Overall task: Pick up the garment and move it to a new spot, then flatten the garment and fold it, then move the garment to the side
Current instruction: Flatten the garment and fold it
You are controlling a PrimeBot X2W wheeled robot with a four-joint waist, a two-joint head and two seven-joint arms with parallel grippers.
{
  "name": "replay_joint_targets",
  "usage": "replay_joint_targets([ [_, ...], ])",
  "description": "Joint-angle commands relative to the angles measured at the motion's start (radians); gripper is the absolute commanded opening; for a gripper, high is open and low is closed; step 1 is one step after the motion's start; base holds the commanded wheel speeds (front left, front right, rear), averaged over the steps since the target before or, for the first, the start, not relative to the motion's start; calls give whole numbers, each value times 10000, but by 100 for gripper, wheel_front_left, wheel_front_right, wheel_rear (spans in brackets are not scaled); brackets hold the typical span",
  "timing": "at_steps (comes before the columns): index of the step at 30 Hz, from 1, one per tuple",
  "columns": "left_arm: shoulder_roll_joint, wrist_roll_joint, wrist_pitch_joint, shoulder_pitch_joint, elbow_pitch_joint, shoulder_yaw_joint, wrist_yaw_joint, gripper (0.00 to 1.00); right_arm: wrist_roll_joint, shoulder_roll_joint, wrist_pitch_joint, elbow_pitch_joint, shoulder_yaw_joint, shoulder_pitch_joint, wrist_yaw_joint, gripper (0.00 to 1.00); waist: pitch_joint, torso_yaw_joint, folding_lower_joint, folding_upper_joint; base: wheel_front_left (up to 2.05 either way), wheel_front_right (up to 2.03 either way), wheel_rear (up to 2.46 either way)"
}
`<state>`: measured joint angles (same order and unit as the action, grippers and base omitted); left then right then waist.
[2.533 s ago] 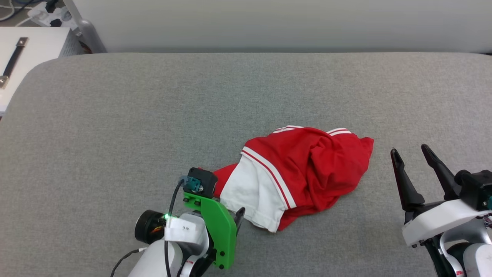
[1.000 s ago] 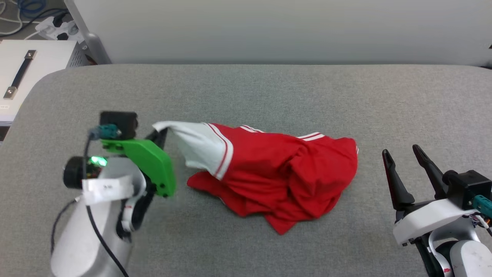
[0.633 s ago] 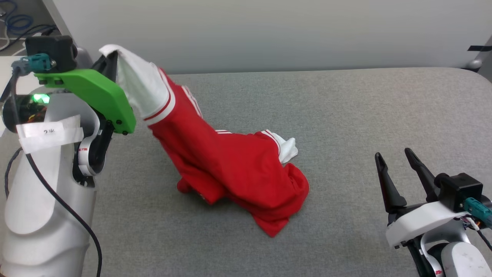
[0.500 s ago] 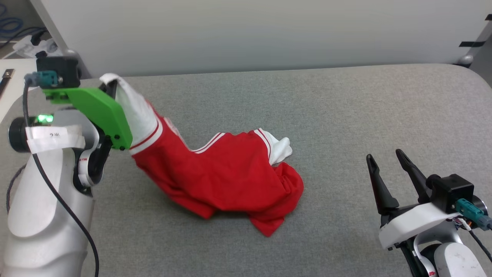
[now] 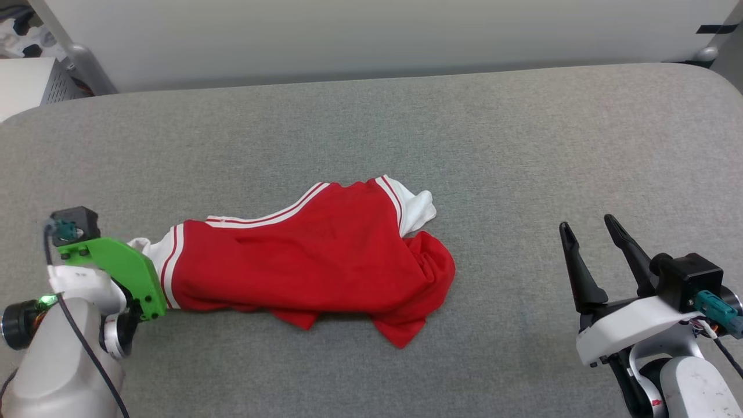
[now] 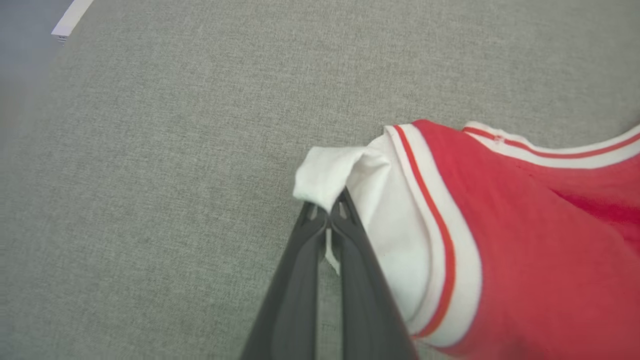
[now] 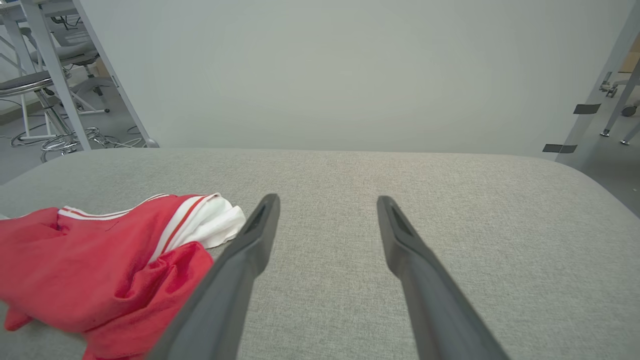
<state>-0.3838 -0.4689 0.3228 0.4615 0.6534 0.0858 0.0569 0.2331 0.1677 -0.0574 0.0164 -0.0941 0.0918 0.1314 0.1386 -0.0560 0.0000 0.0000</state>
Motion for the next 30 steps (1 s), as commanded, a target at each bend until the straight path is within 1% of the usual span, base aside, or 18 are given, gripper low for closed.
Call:
replay_joint_targets([
  [1,-117,404,-289,-101,161,271,-31,100,24,29,-1,-10,-12,180,-7,100,-3,140,0,0,0,0,0],
  [2,-175,700,-571,-79,268,506,-48,100,16,61,31,-1,-5,191,-7,100,-18,211,0,0,0,0,0],
  [7,133,1111,-2155,99,323,825,-4,100,7,207,165,68,167,128,-7,100,-297,636,0,0,0,0,0],
  [10,387,1218,-3444,26,-60,909,-27,100,37,262,283,114,244,-24,-7,100,-620,915,0,0,0,0,0],
  [15,736,1132,-4971,-548,-1233,1006,-318,100,100,380,474,197,304,-284,-7,100,-1052,1253,0,0,0,0,0],
  [20,1013,1169,-5604,-1637,-3033,1219,-456,100,189,501,738,394,372,-465,-7,100,-1228,1523,0,0,0,0,0],
  [22,1073,1310,-5720,-2149,-3772,1312,-408,100,225,527,873,467,318,-515,-7,100,-1250,1577,0,0,0,0,0],
  [24,1143,1396,-5786,-2670,-4420,1232,-206,100,248,557,991,500,244,-547,-7,100,-1285,1595,0,0,0,0,0],
  [26,1278,1363,-5816,-3164,-4997,1156,-104,100,284,588,1114,497,219,-598,-7,100,-1325,1633,0,0,0,0,0],
  [30,1408,1460,-5833,-3803,-5730,1285,-74,100,352,723,1496,495,168,-656,-7,100,-1297,1755,0,0,0,0,0],
])
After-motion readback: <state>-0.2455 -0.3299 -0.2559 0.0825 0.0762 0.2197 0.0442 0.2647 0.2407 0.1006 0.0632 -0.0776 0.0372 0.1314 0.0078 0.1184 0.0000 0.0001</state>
